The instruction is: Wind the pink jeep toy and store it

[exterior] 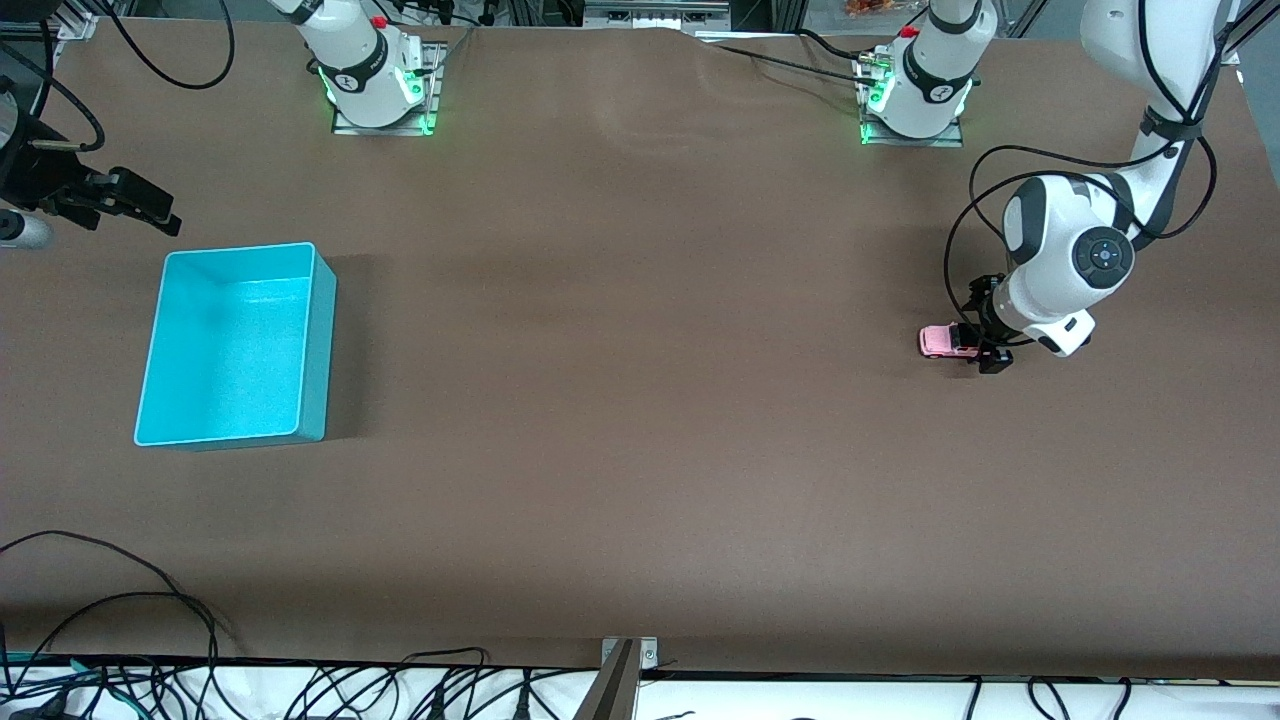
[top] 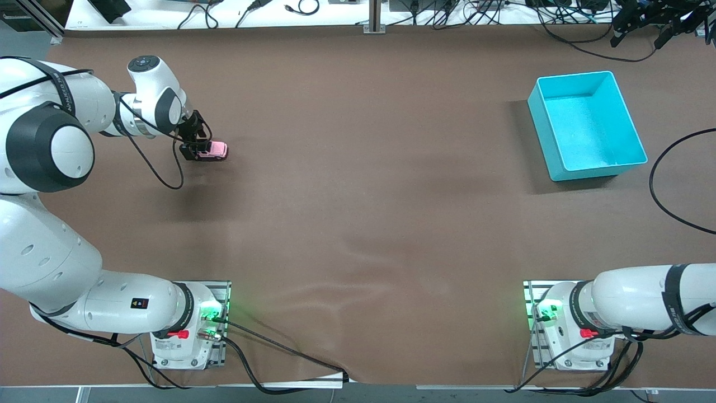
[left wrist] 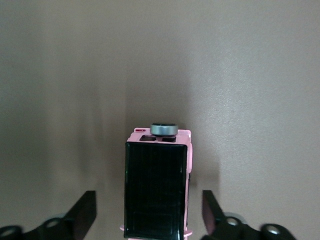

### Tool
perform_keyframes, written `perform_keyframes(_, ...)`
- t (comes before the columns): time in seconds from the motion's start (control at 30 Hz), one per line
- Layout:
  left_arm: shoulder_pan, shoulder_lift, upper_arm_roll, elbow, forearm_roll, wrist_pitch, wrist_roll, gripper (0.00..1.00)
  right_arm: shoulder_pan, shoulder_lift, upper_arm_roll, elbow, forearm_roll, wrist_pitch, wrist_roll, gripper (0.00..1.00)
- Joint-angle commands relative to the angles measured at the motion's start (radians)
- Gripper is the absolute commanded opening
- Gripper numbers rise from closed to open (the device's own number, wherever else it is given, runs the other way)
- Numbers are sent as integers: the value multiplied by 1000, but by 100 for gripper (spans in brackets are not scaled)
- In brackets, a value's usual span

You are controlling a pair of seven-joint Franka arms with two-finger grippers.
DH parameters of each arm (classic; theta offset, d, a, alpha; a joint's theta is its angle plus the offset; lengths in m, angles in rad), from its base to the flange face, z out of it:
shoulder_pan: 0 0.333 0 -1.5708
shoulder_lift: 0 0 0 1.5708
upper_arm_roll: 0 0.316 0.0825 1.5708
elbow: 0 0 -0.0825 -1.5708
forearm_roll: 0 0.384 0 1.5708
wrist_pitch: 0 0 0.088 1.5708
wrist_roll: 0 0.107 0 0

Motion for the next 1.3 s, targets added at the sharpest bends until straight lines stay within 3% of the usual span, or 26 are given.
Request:
perform_keyframes(0.0, -5, -11, 1, -11, -12, 14, -8, 43, -3, 5, 1, 19, 18, -7, -18, 100)
perform_keyframes(0.07, -4, -11, 1, -10, -12, 14, -8, 27, -3, 7, 1, 19, 18, -7, -18, 100)
perform_keyframes(0.17, 1, -14, 1, -8, -12, 14, -8, 14, 0, 7, 2, 19, 18, -5, -17, 100)
perform_keyframes(0.47, -9, -43, -4, 27, -7, -3, -10, 13, -2, 7, 2, 19, 18, -5, -17, 100)
perform_keyframes(0.87, -28, -46, -153, 115, 4, -72, -163, 13, -3, 7, 2, 19, 18, -5, -18, 100)
perform_keyframes(1.1, -123, -17, -183, 118, 2, -70, -290, 13, -2, 7, 2, 19, 18, -8, -17, 100)
perform_keyframes(1.27, -170, 33, -185, 173, 4, -70, -375, 13, -2, 7, 4, 18, 18, -11, -17, 100)
